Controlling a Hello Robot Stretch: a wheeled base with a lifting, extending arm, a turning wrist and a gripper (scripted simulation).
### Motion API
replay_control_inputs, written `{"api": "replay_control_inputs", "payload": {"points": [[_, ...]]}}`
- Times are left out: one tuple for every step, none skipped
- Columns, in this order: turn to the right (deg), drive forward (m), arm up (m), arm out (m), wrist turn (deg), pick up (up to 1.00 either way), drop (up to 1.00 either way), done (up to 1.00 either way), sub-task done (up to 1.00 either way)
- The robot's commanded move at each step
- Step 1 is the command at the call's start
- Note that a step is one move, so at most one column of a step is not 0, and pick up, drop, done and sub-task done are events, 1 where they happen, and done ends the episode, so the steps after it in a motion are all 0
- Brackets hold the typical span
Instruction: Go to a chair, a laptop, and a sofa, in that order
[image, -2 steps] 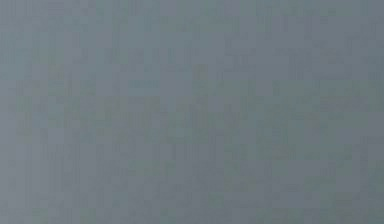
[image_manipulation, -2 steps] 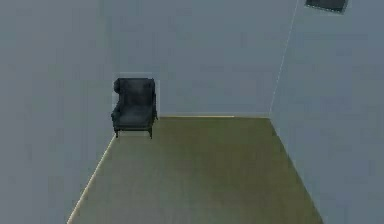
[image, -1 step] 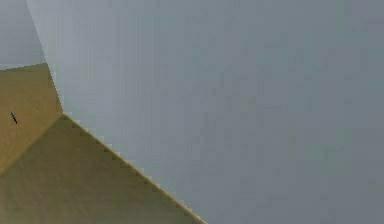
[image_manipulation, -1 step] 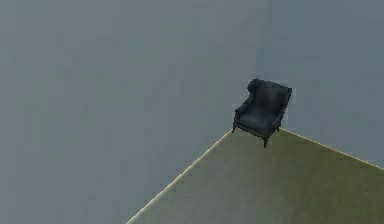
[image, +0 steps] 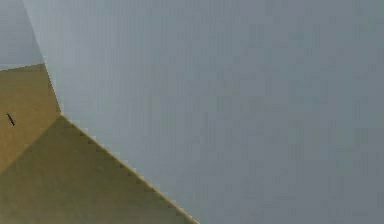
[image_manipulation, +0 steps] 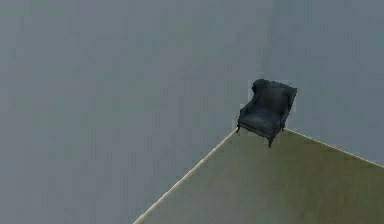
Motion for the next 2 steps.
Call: {"api": "replay_control_inputs", "payload": {"points": [[-24.0,0.0,0.0,0.0,0.0,0.0,0.0,0.0,0.0],[0.0,0.3,0.0,0.0,0.0,0.0,0.0,0.0,0.0]]}}
